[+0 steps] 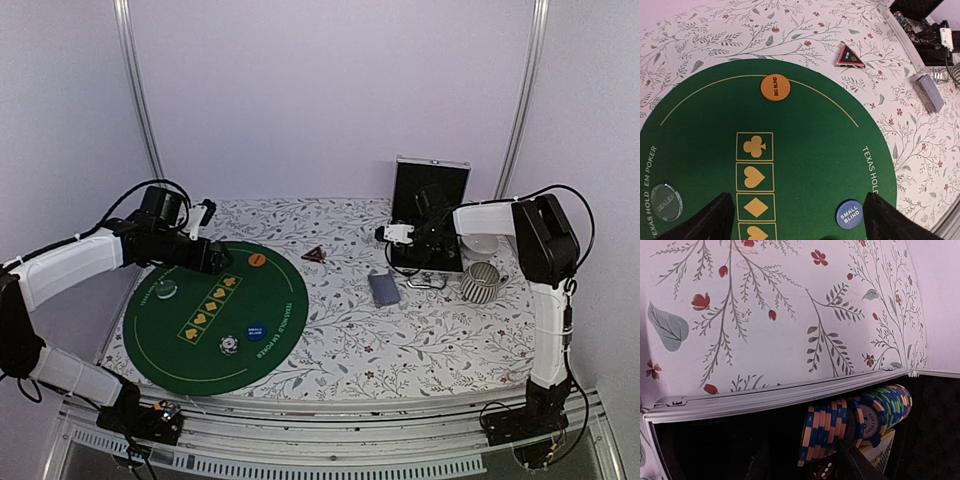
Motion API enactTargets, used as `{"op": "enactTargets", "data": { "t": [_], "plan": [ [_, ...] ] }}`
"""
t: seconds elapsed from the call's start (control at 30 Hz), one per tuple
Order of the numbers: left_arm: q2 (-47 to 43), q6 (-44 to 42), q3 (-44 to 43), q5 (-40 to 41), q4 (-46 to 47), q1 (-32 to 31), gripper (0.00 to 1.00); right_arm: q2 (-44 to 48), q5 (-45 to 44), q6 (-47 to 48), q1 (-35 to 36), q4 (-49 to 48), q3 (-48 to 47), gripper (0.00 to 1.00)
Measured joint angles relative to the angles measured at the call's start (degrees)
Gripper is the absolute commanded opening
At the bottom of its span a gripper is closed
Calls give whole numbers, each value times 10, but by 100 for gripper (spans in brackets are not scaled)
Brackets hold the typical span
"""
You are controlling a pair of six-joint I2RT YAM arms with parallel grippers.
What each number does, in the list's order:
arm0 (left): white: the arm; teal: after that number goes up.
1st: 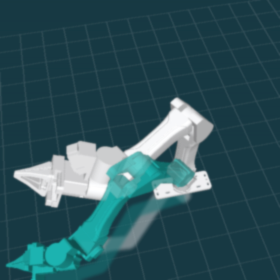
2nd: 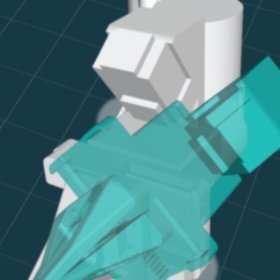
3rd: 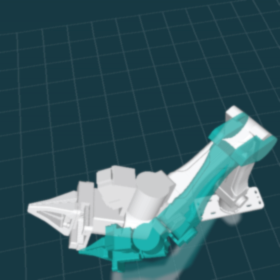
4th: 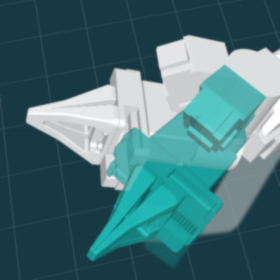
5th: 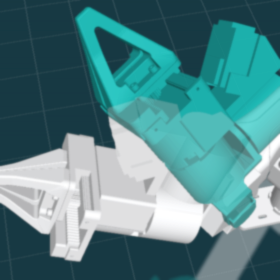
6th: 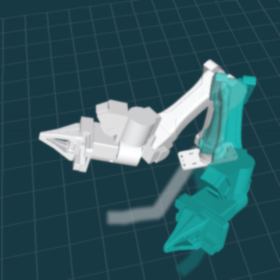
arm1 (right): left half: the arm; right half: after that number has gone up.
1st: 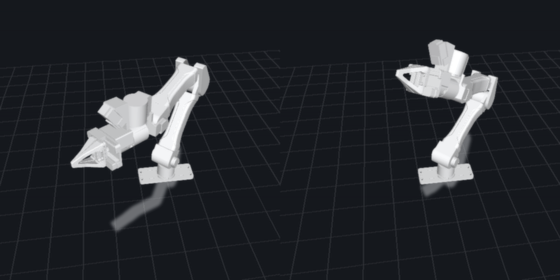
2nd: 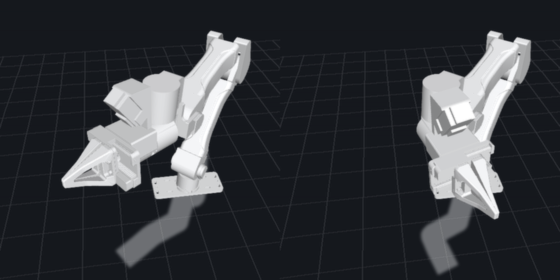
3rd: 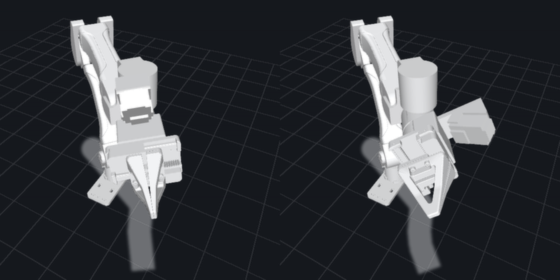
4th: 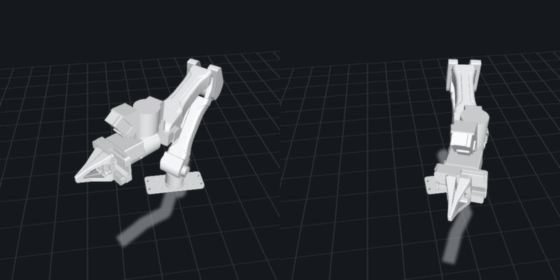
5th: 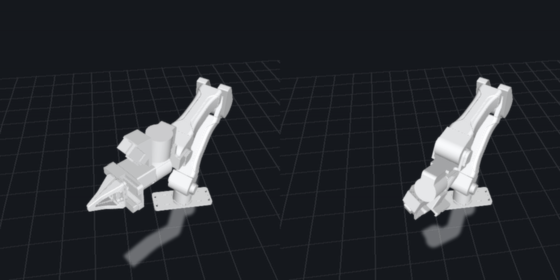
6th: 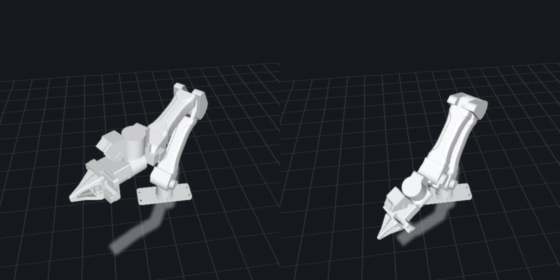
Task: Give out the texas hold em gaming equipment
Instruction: Pick up the pile of poker chips from the chip case.
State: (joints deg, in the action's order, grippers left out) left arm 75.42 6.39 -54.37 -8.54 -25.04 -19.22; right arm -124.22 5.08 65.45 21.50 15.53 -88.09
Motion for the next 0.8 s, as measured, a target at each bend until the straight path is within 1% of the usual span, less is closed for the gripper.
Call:
{"op": "enactTargets", "data": {
  "t": [0.23,0.37,0.57,0.7,0.77,0.8],
  "plan": [
    [0,0,0,-3,3,0,92,1,-7,-1,4,3,3,50],
    [0,0,2,-11,4,0,92,0,-26,0,5,-9,2,55],
    [0,0,7,-15,4,0,92,-12,-37,1,5,-21,-9,56],
    [0,0,8,-16,4,0,92,-27,-31,1,6,-20,-24,49],
    [0,0,8,-16,4,0,92,-36,-28,-1,6,-18,-33,38],
    [0,0,8,-16,4,0,92,-38,-26,-2,6,-17,-35,34]
  ]
}}
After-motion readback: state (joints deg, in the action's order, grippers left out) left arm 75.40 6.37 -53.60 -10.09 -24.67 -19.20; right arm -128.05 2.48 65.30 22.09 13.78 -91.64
